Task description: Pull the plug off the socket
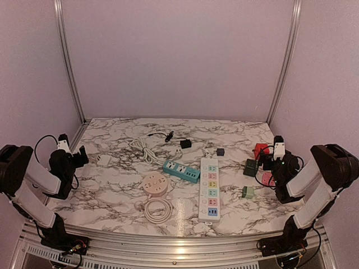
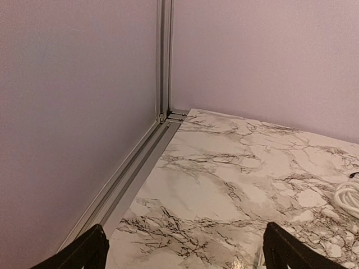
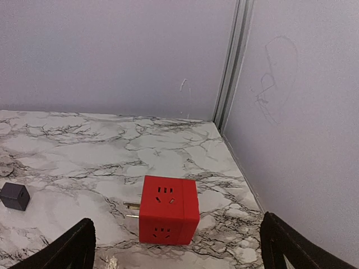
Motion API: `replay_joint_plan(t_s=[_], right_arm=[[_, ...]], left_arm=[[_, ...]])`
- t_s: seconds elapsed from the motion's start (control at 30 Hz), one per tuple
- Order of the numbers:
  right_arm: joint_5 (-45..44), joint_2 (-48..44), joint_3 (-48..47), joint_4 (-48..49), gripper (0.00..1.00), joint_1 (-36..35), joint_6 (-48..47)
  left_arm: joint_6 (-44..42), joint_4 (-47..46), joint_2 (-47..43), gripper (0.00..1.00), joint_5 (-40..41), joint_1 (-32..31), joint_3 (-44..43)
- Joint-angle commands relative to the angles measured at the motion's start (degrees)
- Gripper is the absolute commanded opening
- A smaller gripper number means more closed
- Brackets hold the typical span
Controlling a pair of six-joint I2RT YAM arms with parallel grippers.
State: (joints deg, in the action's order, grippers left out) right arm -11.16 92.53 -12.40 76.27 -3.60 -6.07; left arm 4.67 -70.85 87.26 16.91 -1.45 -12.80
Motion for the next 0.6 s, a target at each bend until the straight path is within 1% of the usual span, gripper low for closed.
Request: replay_joint_plan(t_s=[0.0, 0.57], right_arm=[[1.21, -0.71, -1.13, 2.57, 0.98, 0.52, 0.39], [1.58, -0.62, -1.22, 2.3, 0.98, 0.66, 0.42]], left_arm=[[-0.8, -1.59, 0.08, 0.99, -0.56, -0.22, -0.83], [-0.85, -1.58, 0.1, 0.99, -0.56, -0.17, -0.83]])
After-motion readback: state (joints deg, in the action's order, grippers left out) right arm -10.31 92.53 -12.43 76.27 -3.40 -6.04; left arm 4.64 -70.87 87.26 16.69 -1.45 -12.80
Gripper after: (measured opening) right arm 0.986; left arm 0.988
